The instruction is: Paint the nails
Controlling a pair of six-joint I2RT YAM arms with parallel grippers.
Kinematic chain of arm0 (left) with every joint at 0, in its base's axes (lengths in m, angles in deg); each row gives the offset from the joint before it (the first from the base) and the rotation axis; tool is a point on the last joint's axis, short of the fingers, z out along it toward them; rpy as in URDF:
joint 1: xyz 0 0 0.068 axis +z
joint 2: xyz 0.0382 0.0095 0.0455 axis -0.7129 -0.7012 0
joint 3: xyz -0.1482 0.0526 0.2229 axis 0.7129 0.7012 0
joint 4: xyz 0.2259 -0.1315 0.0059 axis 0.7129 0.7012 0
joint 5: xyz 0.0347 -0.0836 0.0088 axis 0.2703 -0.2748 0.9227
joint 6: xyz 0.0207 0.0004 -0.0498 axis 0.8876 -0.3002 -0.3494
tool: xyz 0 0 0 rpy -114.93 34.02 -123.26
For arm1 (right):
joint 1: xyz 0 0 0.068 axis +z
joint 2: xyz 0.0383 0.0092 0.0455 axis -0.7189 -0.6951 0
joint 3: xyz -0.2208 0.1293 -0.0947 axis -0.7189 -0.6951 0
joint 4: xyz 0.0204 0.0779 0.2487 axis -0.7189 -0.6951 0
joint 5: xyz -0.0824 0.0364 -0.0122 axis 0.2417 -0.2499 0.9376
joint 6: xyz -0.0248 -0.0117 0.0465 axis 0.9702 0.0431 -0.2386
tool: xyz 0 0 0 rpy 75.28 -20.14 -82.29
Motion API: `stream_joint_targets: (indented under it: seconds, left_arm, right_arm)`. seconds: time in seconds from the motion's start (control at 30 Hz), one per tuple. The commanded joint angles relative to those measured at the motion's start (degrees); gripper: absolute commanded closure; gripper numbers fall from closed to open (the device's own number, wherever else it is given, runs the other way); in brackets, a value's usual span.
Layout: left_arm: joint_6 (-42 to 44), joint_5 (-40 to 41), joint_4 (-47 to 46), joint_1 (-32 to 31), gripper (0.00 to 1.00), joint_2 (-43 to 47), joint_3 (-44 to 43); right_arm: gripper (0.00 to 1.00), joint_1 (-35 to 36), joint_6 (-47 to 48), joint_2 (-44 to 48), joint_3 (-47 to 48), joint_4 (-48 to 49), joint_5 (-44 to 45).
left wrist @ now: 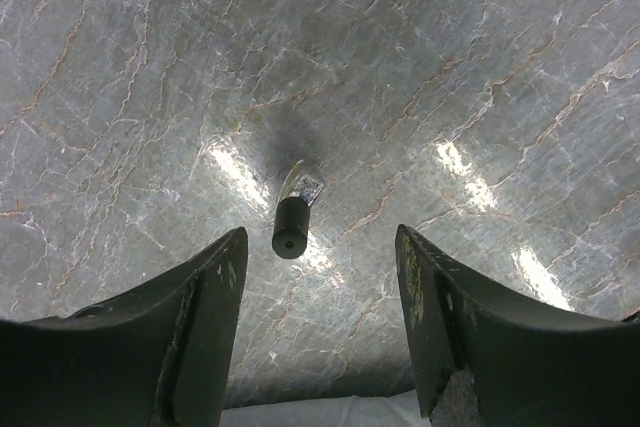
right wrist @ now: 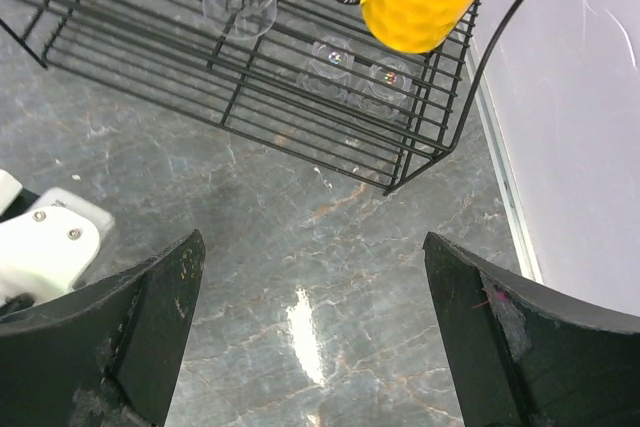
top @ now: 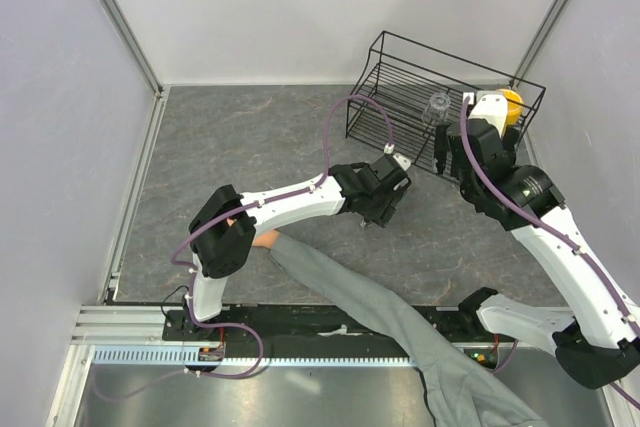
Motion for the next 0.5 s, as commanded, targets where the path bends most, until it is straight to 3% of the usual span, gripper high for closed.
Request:
stream_joint_targets:
  seconds: [0.0, 0.17, 0.47]
  left_arm:
    - [0.3, 1.6, -0.6, 0.2, 0.34, -1.4, 0.1]
    - [0.5, 1.0, -0.7, 0.9, 0.37, -2.1, -0.4]
    - [0.6, 0.1, -1.0, 1.0, 0.48, -2.8, -0.1]
  right_arm:
    - [0.02, -0.1, 3.1, 0.2, 0.4, -0.5, -1.3]
    - [0.02, -0.1, 2.7, -1.0, -1.7, -2.8, 1.3]
    - [0.02, -0.1, 5.7, 3.7, -4.1, 0.8, -3.3]
